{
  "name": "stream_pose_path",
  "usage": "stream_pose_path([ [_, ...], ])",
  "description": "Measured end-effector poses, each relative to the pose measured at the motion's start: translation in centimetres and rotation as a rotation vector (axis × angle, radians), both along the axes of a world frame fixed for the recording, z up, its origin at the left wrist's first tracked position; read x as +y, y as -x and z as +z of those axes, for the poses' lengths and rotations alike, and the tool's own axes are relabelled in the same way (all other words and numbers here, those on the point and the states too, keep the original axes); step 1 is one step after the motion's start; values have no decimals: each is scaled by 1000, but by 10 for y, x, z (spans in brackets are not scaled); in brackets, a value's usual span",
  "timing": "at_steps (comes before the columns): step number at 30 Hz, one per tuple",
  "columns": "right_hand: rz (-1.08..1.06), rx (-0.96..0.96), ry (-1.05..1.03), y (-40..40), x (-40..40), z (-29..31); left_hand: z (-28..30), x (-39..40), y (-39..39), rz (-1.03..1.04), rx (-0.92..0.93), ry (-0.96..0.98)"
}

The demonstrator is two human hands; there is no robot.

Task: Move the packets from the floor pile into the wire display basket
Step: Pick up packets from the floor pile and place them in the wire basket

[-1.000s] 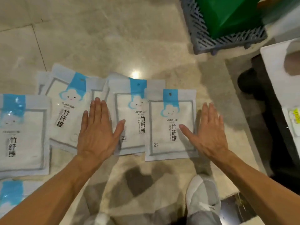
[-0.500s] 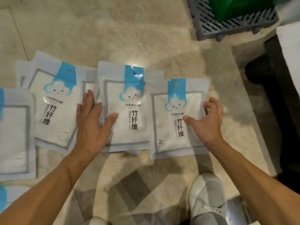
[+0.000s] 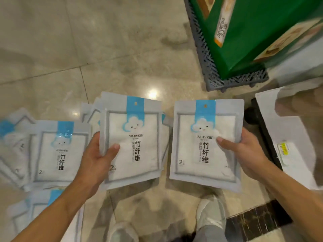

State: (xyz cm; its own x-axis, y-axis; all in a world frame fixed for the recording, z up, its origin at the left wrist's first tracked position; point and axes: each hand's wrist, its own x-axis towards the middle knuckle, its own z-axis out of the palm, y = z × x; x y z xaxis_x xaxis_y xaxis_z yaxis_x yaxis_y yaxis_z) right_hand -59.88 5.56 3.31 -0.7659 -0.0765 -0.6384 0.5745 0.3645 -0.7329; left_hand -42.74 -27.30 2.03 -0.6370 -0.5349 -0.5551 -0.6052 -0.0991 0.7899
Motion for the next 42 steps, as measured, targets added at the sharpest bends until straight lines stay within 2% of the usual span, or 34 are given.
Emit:
stream_pose_path([
  [6,86,-58,126,28,-45,172,147,-49,-3,199,146,-124],
  [13,218,-35,205,33,-121,399,359,-100,-22,261,246,-198],
  [18,331,-19,285,11,-184,563,518,-143,-72,295,351,-205],
  [24,434,23,383,-38,-266,712,684,-188,-173,459,463,-84],
  [33,753,90,556,-144,-361,873,840,-185,-324,720,661,117],
  [37,916,113,617,-172,-381,917,884,-154,-367,830,719,218],
  [42,1144,106,705,-191,-397,945,917,-86,-401,1012,743,353],
])
